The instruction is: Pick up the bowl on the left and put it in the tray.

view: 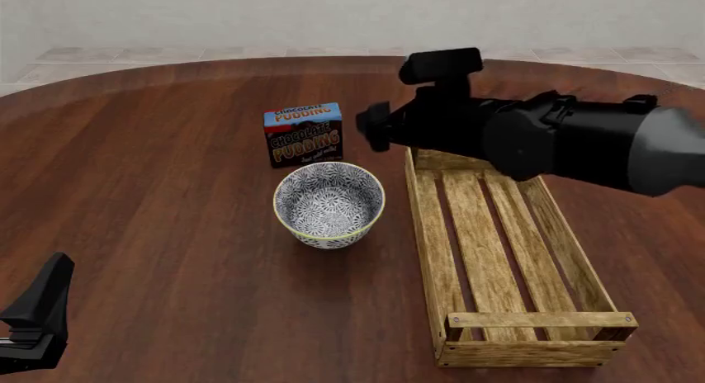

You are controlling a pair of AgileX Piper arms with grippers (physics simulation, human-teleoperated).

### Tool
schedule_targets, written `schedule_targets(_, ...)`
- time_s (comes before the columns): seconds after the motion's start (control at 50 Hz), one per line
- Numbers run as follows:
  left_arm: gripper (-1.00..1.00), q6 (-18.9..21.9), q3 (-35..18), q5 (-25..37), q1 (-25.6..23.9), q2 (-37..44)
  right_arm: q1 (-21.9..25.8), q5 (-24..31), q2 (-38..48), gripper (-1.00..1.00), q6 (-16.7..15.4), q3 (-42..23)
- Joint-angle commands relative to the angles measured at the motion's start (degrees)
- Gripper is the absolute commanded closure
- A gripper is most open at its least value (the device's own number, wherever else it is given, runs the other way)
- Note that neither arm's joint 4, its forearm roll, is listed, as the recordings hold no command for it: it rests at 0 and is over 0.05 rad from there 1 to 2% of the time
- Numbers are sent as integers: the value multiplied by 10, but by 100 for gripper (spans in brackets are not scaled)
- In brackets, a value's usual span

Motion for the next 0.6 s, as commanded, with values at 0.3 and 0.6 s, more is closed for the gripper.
schedule_targets(0.3,-100,0,0,0,0,0,-9,-22,33,-100,-1,4)
schedule_targets(0.6,-100,0,0,0,0,0,-16,-30,47,-100,0,3)
